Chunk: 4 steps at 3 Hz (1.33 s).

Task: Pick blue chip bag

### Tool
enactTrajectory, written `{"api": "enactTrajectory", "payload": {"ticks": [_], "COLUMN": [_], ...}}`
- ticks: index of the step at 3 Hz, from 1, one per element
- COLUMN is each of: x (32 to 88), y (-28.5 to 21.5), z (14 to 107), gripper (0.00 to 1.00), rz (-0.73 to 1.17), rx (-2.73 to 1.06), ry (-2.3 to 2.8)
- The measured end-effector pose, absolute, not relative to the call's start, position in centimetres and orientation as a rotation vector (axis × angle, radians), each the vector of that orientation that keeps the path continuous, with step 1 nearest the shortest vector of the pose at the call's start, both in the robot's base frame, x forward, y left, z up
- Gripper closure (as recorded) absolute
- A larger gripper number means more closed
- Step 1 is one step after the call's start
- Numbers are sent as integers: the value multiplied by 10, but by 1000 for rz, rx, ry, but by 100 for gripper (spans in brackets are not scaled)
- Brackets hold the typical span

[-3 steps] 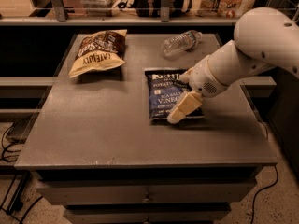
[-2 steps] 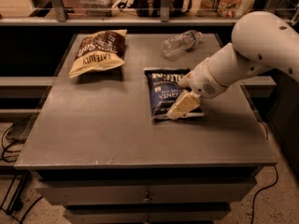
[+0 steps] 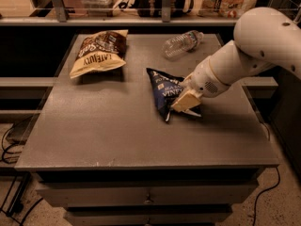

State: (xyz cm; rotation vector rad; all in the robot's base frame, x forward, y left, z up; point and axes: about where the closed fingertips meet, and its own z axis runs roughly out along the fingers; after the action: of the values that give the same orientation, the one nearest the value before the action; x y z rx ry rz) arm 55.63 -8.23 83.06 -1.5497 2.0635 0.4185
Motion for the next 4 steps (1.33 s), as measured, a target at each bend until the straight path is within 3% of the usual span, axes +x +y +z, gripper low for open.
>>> {"api": "enactTrajectory", "payload": {"ticks": [1, 3, 4], "x": [556, 557, 565], "y": [-82, -90, -89], "z": [834, 883, 912], "gripper": [100, 100, 82], "rz": [418, 369, 335], "rx": [-1550, -1567, -1560], "ry": [2063, 1979, 1926]}}
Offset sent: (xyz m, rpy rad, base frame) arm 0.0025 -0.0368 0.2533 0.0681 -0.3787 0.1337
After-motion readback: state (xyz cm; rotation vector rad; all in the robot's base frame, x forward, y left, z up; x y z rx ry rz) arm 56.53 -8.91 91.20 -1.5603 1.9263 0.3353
